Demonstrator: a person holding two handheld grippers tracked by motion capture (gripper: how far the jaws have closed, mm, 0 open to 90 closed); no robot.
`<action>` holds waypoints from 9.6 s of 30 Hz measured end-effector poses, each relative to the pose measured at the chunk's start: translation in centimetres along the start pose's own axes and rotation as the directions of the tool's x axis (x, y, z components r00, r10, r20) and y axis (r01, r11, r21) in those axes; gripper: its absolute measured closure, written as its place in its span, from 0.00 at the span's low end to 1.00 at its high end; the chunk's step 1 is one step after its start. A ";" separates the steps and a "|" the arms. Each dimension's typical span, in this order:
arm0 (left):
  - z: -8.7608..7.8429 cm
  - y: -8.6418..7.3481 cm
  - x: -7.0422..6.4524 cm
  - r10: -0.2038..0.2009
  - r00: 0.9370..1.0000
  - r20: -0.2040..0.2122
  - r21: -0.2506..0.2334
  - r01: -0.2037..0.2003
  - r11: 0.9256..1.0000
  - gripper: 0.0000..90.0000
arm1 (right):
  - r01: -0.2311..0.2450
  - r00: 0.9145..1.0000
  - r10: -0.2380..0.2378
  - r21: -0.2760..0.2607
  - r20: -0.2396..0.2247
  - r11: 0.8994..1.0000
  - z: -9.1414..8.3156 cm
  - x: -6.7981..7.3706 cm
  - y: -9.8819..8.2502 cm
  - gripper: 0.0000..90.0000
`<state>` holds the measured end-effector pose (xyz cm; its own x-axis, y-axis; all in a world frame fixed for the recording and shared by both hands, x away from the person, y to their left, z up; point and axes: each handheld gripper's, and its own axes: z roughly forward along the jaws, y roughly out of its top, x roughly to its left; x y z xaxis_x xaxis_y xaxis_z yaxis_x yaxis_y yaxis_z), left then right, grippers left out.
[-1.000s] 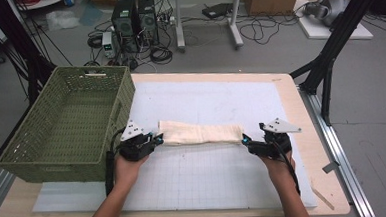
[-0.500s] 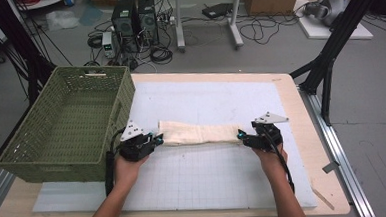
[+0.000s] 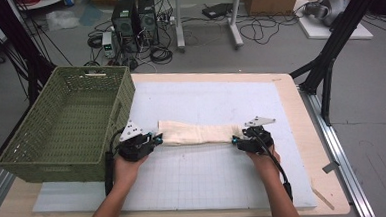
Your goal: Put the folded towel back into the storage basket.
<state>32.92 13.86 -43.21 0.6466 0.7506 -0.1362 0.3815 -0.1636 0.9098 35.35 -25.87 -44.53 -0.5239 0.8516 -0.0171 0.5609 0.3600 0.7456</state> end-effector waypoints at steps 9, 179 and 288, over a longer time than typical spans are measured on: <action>-0.1 0.0 0.0 0.004 1.000 -0.009 0.000 -0.004 1.000 0.90 | -0.153 0.987 0.154 0.018 -0.051 0.988 -0.1 -0.5 -0.4 0.76; -27.1 -0.5 5.9 -0.280 0.878 -0.388 -0.427 0.098 0.899 0.43 | 0.254 0.866 -0.386 -0.385 -0.318 0.887 13.0 21.0 33.8 0.66; -4.5 0.5 -4.2 0.098 0.990 0.098 -0.218 -0.075 0.973 0.20 | 0.010 0.996 0.021 -0.353 0.084 0.936 -11.1 -1.2 -4.3 0.17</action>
<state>27.50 13.51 -40.42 0.7425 0.6646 -0.0836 0.1787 -0.0762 0.9810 26.48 -32.64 -40.32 -0.4559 0.8882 -0.0576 0.2930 0.2109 0.9326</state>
